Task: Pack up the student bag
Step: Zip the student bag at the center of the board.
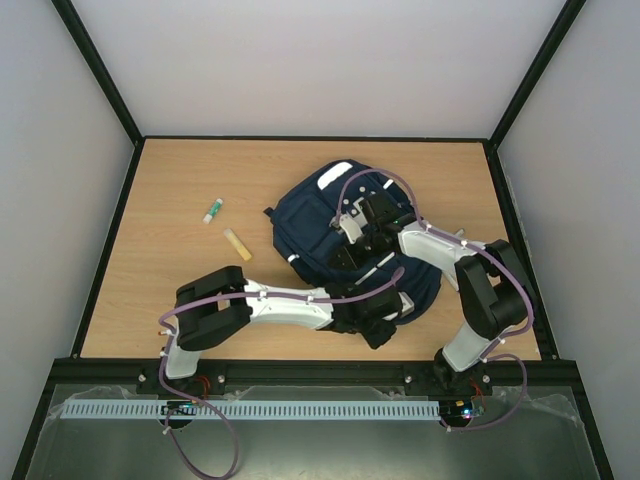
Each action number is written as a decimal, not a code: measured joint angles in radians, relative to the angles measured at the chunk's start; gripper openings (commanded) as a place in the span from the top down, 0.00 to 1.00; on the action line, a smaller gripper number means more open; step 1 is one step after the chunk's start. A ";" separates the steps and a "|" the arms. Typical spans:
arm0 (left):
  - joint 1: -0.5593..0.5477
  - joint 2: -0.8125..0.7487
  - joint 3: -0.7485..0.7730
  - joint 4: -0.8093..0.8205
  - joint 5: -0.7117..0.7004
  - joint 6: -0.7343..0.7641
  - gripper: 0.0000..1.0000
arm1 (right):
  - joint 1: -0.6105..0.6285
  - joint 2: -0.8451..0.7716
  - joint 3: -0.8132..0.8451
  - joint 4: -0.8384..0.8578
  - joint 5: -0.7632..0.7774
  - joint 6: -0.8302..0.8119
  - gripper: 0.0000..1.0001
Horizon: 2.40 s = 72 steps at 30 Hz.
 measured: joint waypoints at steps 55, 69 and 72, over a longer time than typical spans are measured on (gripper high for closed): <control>0.344 -0.658 -0.447 0.163 -0.256 -0.089 0.01 | -0.168 -0.871 -0.113 -0.391 0.195 -0.255 0.00; 0.423 -0.537 -0.437 0.421 -0.034 -0.012 0.35 | -0.168 -0.906 -0.144 -0.467 0.189 -0.348 0.00; 0.377 -0.496 -0.456 0.470 0.041 0.055 0.48 | -0.168 -0.882 -0.144 -0.463 0.257 -0.325 0.00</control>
